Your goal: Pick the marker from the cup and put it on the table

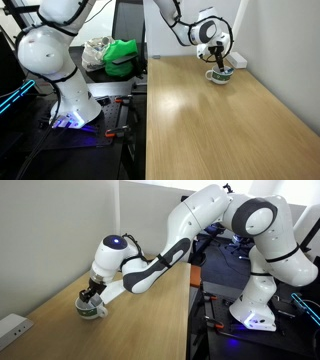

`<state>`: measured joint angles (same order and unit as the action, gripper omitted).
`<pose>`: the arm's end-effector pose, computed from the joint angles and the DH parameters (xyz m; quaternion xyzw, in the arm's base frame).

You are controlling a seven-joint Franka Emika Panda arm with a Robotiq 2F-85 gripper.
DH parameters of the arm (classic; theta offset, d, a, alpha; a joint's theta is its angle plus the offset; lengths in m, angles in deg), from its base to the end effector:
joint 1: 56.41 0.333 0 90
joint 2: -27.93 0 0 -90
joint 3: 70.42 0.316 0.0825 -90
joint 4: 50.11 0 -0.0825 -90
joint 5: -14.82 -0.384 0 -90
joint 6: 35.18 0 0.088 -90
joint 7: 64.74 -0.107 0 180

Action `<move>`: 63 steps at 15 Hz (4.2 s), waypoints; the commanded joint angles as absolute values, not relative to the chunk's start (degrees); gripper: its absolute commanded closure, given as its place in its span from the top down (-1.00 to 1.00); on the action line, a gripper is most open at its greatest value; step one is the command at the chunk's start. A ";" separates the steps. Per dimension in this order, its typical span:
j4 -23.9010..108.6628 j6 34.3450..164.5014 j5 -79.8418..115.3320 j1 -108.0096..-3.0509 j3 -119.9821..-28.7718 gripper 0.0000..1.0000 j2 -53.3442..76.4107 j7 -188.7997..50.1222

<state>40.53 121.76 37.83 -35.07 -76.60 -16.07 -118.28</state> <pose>0.6966 0.2190 0.2254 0.9618 -0.1376 0.2363 0.0147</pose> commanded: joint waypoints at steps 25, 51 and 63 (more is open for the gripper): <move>31.45 123.05 31.16 -30.55 -82.39 -0.90 -24.14 -106.78; 55.03 125.15 45.09 -7.37 -110.76 -0.90 -3.80 -136.42; 69.39 121.11 53.28 -10.02 -111.47 -0.90 9.63 -149.31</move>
